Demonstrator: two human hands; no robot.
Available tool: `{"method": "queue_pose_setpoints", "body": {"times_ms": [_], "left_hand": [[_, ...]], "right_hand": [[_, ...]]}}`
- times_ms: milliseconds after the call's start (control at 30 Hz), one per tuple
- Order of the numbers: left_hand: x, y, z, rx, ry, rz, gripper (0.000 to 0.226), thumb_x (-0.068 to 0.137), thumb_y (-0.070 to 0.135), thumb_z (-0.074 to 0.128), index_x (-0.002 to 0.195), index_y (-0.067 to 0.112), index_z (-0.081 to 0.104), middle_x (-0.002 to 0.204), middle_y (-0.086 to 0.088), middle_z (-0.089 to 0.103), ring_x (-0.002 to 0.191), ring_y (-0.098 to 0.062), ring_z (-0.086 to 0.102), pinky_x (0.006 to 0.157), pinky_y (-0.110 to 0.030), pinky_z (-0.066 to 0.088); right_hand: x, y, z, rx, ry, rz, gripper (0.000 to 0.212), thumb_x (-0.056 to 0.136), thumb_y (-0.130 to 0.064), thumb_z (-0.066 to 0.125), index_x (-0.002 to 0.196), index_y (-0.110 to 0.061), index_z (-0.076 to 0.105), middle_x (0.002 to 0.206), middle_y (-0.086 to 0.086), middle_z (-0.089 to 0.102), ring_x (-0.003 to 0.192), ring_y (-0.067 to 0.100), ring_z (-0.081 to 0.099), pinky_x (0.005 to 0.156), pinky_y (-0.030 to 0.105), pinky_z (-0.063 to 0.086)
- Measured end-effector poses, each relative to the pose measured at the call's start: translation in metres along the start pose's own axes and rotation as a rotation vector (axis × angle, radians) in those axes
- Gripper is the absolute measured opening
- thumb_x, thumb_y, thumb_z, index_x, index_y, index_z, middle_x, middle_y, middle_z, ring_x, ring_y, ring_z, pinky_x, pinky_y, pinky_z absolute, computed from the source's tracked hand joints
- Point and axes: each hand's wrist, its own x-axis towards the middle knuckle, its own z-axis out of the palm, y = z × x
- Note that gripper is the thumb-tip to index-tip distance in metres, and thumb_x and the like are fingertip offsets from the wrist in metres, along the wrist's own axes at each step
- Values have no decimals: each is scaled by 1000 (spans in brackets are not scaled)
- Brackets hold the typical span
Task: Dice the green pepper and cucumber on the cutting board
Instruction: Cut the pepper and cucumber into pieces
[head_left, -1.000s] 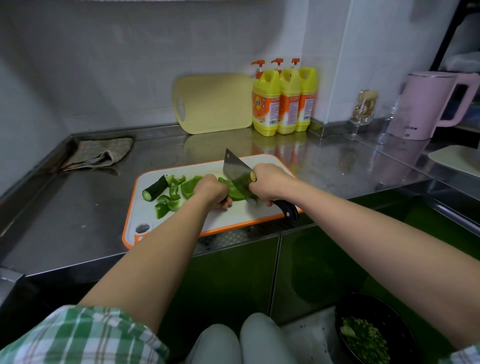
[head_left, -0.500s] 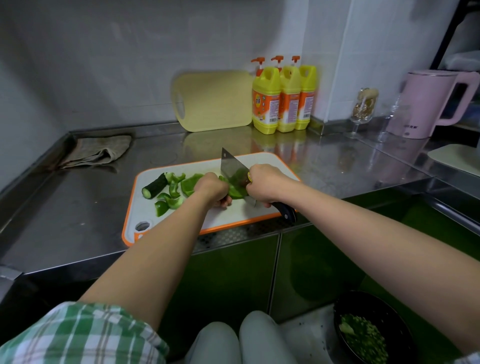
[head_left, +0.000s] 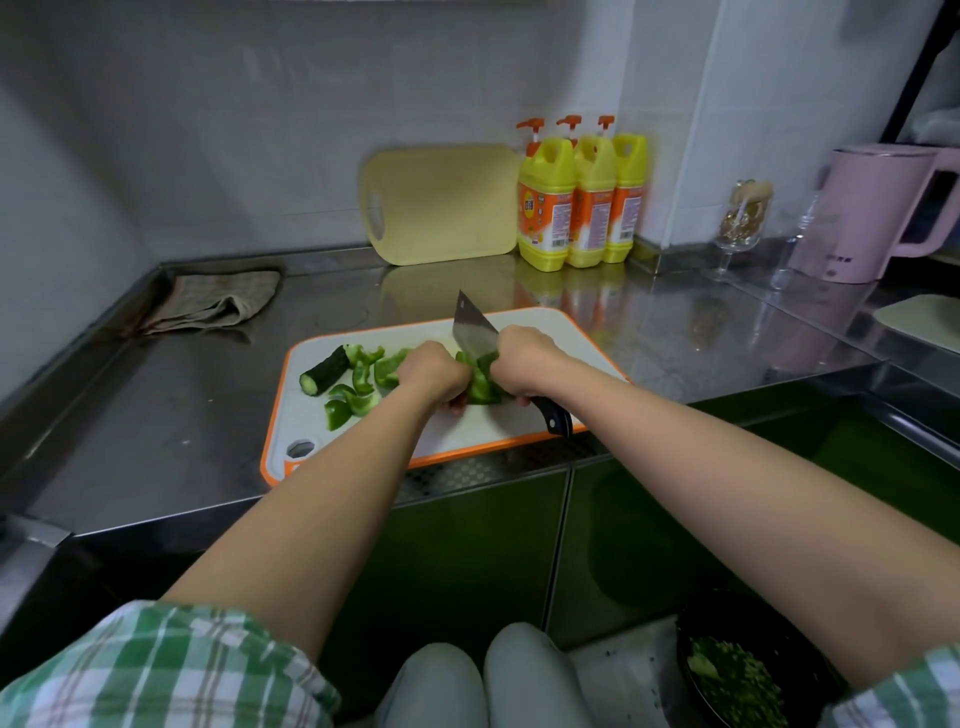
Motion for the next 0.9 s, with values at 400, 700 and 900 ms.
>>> {"method": "queue_pose_setpoints", "body": {"times_ms": [400,700,900], "left_hand": [[9,-6,6,-190,-28,-105,26,92,3,56,66,2,54,61,-18,64,46,-24,55,56,-35,53],[15,-5,5,-122,-77,-71,23,94,3,56,74,6,46,76,-20,60,51,-25,52,34,-20,38],[16,-8,4,-70,-72,-23,24,94,12,55,72,4,53,70,-20,65,58,-28,57,54,-31,47]], "right_hand": [[-15,12,-13,-19,-57,-83,15,87,-1,41,77,-5,52,53,11,57,42,19,56,44,23,41],[-10,12,-8,-105,-63,-99,16,78,5,51,66,-5,53,49,10,53,49,22,54,49,26,42],[5,0,5,-79,-1,-66,18,78,1,59,67,-9,49,60,11,56,61,31,60,65,32,56]]}}
